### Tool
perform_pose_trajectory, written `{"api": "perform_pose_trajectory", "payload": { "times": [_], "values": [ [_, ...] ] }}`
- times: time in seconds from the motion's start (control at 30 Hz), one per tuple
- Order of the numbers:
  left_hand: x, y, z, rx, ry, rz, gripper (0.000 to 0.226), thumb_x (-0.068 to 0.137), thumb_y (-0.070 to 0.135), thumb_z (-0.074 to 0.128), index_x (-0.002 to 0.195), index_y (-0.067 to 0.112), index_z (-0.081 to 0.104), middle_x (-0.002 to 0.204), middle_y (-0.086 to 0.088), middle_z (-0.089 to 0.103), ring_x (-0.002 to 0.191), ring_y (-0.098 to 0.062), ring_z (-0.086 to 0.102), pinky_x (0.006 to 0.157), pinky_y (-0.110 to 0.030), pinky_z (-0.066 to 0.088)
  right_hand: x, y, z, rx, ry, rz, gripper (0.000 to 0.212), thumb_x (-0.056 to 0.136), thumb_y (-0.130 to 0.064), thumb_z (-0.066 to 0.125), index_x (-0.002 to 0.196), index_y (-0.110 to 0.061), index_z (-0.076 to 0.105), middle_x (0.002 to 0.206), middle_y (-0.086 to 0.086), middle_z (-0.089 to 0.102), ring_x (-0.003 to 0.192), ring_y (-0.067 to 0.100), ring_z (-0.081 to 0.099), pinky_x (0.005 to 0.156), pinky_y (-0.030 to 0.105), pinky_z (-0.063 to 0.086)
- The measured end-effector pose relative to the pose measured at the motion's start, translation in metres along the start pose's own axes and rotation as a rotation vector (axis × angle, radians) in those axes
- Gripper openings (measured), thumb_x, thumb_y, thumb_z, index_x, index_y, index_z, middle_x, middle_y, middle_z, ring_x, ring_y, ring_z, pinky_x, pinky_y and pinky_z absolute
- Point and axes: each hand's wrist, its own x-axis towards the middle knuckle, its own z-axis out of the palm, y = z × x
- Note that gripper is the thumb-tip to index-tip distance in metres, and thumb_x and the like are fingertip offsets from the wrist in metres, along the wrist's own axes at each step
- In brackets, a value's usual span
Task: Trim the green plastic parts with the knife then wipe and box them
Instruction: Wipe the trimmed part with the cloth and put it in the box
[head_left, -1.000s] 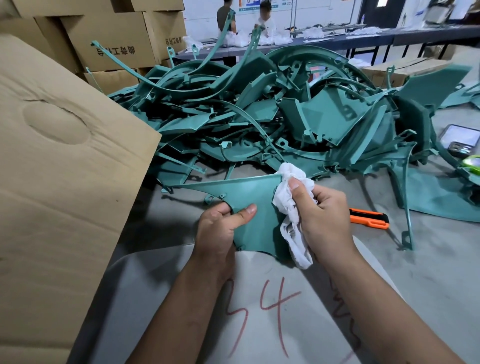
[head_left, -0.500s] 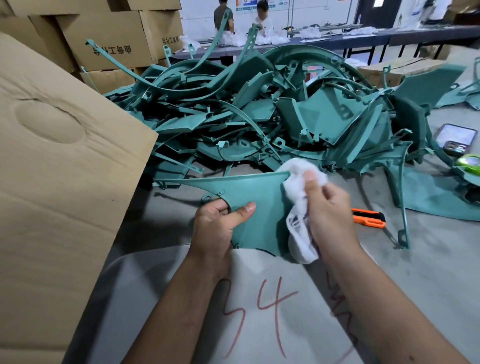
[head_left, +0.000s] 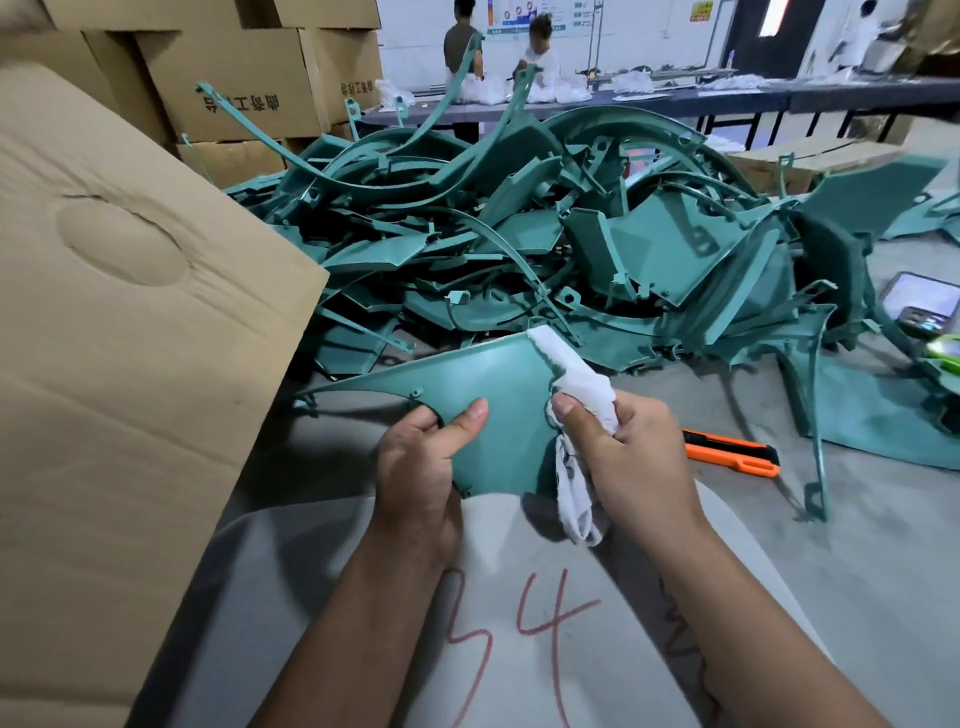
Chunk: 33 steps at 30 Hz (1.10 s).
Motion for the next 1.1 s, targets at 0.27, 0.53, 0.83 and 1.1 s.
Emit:
{"api": "perform_pose_trajectory", "payload": {
  "times": [0.27, 0.53, 0.83, 1.1],
  "values": [
    [0.004, -0.001, 0.005, -0.160, 0.043, 0.024, 0.030, 0.074, 0.014, 0.075, 0.102, 0.005, 0.077, 0.112, -0.019, 0.075, 0.095, -0.033, 0.076, 0.072, -0.041, 0.062, -0.003, -0.003, 0.007, 0.577, 0.307, 0.318, 0.046, 0.098, -0.044, 0.069, 0.071, -0.011, 0.055, 0.064, 0.006, 0.058, 0.063, 0.022, 0.058, 0.065, 0.039, 0.051],
    [0.004, 0.005, 0.013, -0.234, 0.065, 0.145, 0.018, 0.082, 0.022, 0.070, 0.095, 0.012, 0.078, 0.111, -0.010, 0.077, 0.096, -0.023, 0.076, 0.072, -0.034, 0.062, -0.014, -0.024, 0.010, 0.896, -0.083, 0.359, 0.036, 0.096, -0.031, 0.068, 0.110, 0.002, 0.071, 0.099, 0.021, 0.078, 0.078, 0.029, 0.077, 0.063, 0.033, 0.061],
    [-0.003, 0.006, 0.010, 0.258, -0.121, 0.094, 0.009, 0.080, 0.018, 0.076, 0.089, 0.017, 0.074, 0.098, -0.006, 0.078, 0.094, -0.028, 0.075, 0.080, -0.041, 0.061, -0.004, -0.009, 0.004, 0.640, 0.226, 0.237, 0.015, 0.096, -0.014, 0.072, 0.081, -0.011, 0.073, 0.073, 0.002, 0.073, 0.064, 0.018, 0.068, 0.061, 0.031, 0.055],
    [-0.014, 0.006, 0.017, 0.390, -0.297, 0.353, 0.020, 0.079, 0.003, 0.077, 0.074, 0.022, 0.072, 0.079, 0.005, 0.073, 0.081, -0.011, 0.071, 0.076, -0.020, 0.054, -0.010, -0.009, 0.007, 0.694, 0.407, 0.235, 0.035, 0.101, -0.043, 0.063, 0.085, -0.013, 0.070, 0.075, -0.003, 0.077, 0.067, 0.013, 0.072, 0.059, 0.023, 0.055]
  ]
}}
